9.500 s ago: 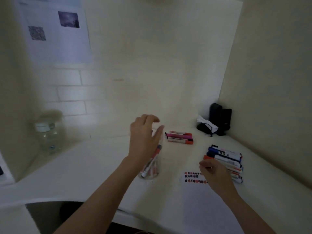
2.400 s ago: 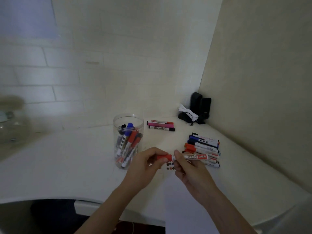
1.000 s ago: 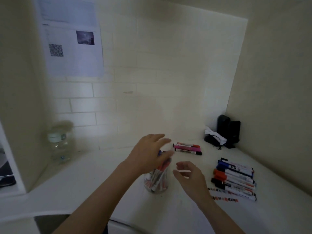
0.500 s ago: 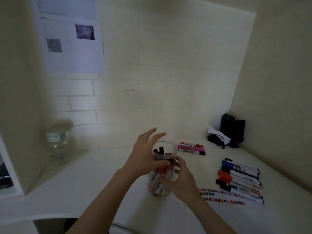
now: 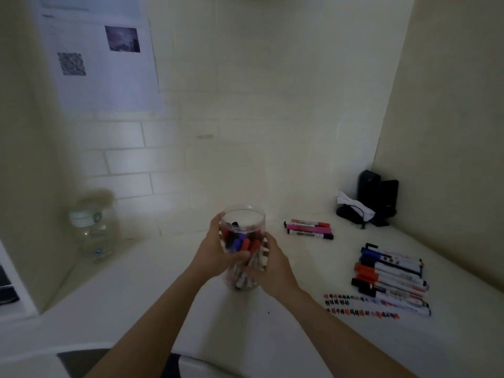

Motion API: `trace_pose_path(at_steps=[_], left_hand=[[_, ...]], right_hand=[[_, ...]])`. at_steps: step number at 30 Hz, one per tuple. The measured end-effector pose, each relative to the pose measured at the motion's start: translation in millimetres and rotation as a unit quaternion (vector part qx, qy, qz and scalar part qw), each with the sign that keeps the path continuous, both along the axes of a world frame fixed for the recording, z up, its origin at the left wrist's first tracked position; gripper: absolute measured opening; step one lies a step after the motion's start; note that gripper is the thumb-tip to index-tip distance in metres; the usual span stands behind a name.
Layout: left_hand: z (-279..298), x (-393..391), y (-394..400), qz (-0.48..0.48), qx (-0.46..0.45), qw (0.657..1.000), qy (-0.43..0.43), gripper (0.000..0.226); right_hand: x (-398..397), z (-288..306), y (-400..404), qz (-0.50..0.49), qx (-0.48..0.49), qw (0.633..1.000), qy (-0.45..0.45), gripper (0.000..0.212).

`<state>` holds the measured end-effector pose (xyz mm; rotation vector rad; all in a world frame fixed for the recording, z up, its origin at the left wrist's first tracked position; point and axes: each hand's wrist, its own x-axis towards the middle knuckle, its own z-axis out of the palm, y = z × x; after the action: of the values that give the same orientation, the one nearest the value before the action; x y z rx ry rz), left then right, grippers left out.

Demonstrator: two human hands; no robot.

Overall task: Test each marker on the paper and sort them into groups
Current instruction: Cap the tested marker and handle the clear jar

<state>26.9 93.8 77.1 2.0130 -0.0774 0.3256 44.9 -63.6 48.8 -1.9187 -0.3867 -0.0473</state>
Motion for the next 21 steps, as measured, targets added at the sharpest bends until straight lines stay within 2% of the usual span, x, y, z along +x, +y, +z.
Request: trace_pose_path(at_steps=[2, 4, 6, 7, 8, 9, 11, 13, 16, 18, 21], left_hand=[[6, -5, -1, 0.026, 0.028, 0.999, 0.003, 0.116], [16, -16, -12, 0.122, 0.107, 0.985, -0.065, 0.114], [26, -26, -37, 0.158, 0.187, 0.939, -0.240, 0.078], [32, -27, -54, 0.132, 0.210, 0.919, -0.306, 0.055], [37, -26, -72, 0.081, 0.226, 0.909, -0.340, 0.037], [37, -21, -88, 0.024, 0.237, 0.910, -0.340, 0.025], [26, -1, -116, -0.059, 0.245, 0.932, -0.262, 0.018], [-1, 30, -133, -0.095, 0.244, 0.954, -0.145, 0.026], [-44, 74, -141, -0.106, 0.301, 0.947, 0.046, 0.043], [-58, 99, -147, -0.067, 0.327, 0.939, 0.083, 0.052], [-61, 145, -162, -0.026, 0.342, 0.938, 0.056, 0.059]], right_hand=[[4, -10, -14, 0.011, -0.032, 0.999, -0.011, 0.073], [5, -15, -39, -0.014, -0.091, 0.996, -0.014, 0.080], [10, -18, -70, -0.045, -0.129, 0.990, -0.023, 0.069], [12, -19, -85, -0.058, -0.139, 0.988, -0.022, 0.063], [14, -20, -101, -0.070, -0.147, 0.986, -0.021, 0.058], [16, -20, -116, -0.084, -0.155, 0.984, -0.020, 0.053], [20, -21, -146, -0.108, -0.163, 0.981, -0.018, 0.044], [23, -21, -175, -0.130, -0.168, 0.977, -0.017, 0.038], [29, -22, -212, -0.151, -0.157, 0.976, -0.009, 0.032], [37, -24, -229, -0.156, -0.154, 0.976, -0.016, 0.029], [56, -29, -235, -0.142, -0.186, 0.971, -0.044, 0.028]])
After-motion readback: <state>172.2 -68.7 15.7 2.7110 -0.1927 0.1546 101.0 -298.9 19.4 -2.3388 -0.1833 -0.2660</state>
